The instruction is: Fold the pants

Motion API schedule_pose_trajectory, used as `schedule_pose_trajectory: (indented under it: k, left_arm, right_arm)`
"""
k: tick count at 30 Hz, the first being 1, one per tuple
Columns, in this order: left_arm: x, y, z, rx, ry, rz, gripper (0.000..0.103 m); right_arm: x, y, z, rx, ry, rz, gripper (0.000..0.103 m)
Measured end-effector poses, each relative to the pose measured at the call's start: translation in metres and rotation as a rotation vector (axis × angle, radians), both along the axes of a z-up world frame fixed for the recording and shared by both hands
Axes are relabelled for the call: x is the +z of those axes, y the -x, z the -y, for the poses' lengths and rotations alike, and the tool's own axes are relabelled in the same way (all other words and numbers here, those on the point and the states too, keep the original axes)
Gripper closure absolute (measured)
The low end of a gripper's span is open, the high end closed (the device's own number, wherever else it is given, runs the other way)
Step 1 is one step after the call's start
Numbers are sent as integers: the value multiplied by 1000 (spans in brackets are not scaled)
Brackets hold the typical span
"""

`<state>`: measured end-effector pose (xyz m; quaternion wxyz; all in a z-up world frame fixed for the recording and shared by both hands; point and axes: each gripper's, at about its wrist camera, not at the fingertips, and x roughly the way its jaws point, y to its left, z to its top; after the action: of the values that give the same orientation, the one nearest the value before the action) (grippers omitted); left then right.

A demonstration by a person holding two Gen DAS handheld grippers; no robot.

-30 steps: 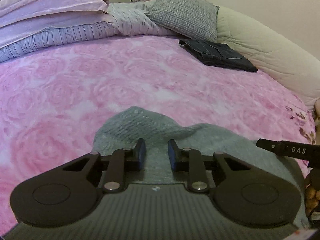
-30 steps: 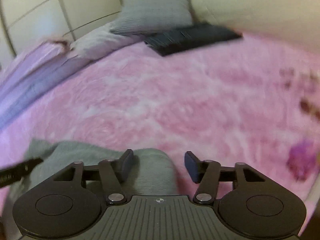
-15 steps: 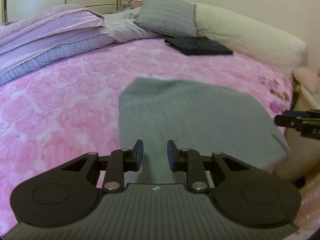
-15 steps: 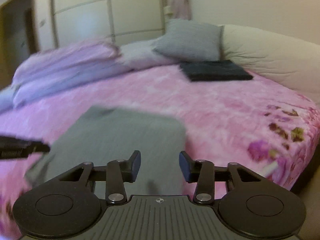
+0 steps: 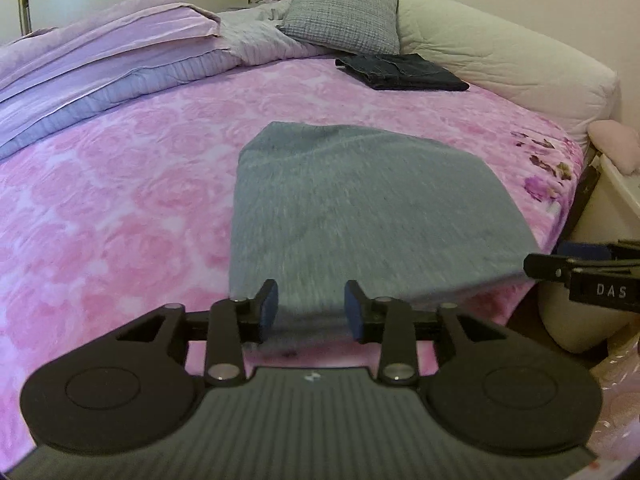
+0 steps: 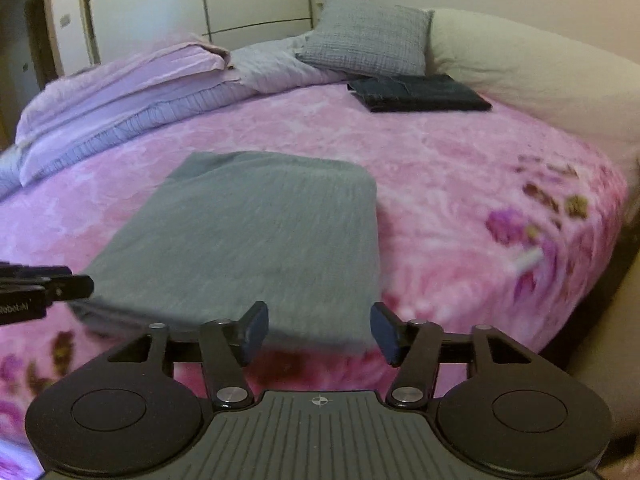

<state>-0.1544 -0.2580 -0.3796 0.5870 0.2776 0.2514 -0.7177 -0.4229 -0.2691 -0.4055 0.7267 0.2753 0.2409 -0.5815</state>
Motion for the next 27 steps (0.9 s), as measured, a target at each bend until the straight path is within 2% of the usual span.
schedule_pose_trajectory:
  k: [4,12,19,27]
  left_arm:
    - [16,-1,-29,0,4,12,60]
    - [51,-5,-94,-8,72,27,45]
    - [67,-9,-138,-8,121,21,43]
    - [78,-5,-165,-30,159,26,42]
  right_arm:
    - [14,-3,-32,-17,3,1,44]
    - [50,-16,-92,-1,77,1,42]
    - [66,-30,-131,35,119,-23,40]
    - [73,-33,-157,47,148,-29,39]
